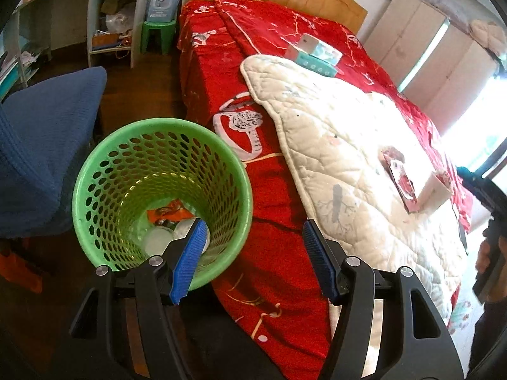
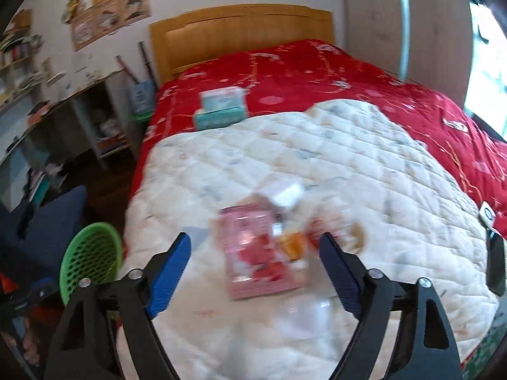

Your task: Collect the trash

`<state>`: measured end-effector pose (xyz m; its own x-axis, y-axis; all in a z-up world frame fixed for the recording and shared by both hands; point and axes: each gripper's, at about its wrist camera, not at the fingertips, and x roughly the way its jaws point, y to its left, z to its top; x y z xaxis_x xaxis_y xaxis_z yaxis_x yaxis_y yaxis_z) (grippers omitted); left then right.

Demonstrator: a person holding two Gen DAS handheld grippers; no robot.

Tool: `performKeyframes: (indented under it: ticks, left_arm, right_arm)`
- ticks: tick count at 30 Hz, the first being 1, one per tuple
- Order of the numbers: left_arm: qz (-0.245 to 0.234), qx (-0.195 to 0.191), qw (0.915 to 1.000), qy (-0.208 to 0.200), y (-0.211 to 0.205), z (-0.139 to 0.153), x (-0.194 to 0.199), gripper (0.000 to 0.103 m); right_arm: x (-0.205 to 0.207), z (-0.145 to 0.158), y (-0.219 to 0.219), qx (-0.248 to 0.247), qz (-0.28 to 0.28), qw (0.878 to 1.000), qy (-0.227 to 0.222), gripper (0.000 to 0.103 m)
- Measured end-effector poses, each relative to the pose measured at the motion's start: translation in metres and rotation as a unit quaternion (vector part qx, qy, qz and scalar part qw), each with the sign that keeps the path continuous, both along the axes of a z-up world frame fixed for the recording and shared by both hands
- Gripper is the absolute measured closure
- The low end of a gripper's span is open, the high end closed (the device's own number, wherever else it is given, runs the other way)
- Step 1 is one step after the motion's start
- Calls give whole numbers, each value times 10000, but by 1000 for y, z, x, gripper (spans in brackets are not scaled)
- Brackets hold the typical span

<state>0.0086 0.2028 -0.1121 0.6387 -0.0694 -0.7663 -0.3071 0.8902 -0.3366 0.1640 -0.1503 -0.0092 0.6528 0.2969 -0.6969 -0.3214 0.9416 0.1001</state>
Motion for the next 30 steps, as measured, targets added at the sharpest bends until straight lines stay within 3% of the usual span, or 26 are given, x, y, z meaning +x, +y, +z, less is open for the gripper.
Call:
performKeyframes:
  ticks: [8,18,22,30]
  left_arm:
    - [-24,16,9999,132,-4,-7,6,40]
    - [-74,27,9997,235,-8,-13,14,40]
    - [-111,41,9996,247,-11,-15,16,40]
    - [-257,44,9994,225,-23,-12,23,40]
  right_arm:
    - [36,-15,-27,-365,-169,9988,275,46]
    - [60,-31,-23,-697,-209,9965,419,54]
    - [64,-38,-26,-783,-298,9952,500,65]
    - [54,-15,-37,-562,-318,9977,204,72]
